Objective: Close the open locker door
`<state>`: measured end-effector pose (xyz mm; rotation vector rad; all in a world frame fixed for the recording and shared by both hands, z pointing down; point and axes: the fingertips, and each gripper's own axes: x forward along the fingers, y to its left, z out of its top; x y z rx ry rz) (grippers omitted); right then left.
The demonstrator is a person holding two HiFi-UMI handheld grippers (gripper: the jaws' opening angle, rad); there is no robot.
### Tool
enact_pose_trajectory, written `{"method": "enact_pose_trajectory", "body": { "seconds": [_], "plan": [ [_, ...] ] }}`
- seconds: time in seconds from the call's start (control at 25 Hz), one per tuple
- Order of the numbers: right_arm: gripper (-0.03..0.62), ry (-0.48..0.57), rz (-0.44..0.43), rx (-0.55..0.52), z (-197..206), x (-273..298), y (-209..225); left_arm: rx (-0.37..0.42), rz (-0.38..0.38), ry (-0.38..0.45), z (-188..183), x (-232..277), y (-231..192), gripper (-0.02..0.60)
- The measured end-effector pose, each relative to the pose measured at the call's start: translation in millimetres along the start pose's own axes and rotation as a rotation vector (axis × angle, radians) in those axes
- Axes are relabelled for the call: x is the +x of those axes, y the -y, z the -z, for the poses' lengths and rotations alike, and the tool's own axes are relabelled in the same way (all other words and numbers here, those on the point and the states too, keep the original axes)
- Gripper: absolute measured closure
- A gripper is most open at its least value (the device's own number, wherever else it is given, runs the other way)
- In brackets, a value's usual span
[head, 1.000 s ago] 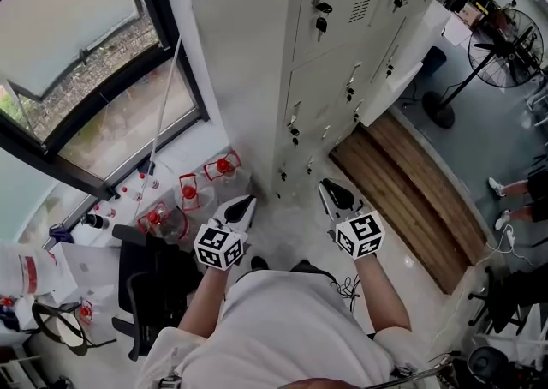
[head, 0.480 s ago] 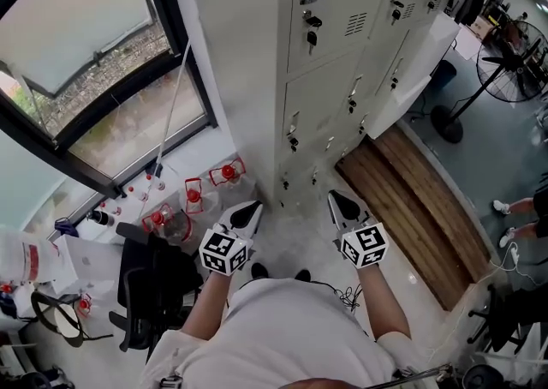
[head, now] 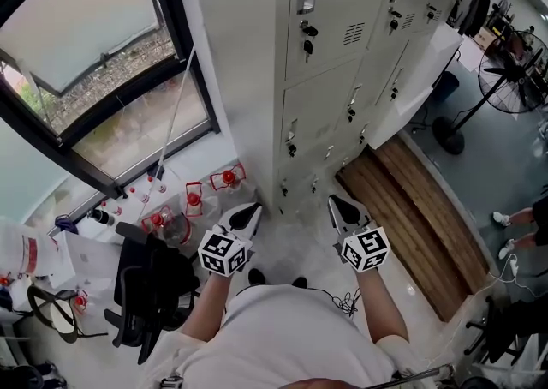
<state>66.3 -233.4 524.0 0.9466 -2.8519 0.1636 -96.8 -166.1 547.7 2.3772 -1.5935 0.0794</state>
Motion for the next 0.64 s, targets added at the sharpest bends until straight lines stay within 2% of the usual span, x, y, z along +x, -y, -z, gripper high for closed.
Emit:
{"method": "enact_pose_trajectory", "body": {
  "seconds": [0.64],
  "plan": [
    [0.591,-0.002,-0.007,0.033,1.4,-4.4,11.4,-0.016,-0.004,-0.001,-1.2,6.5,4.3,0.566]
  ]
}}
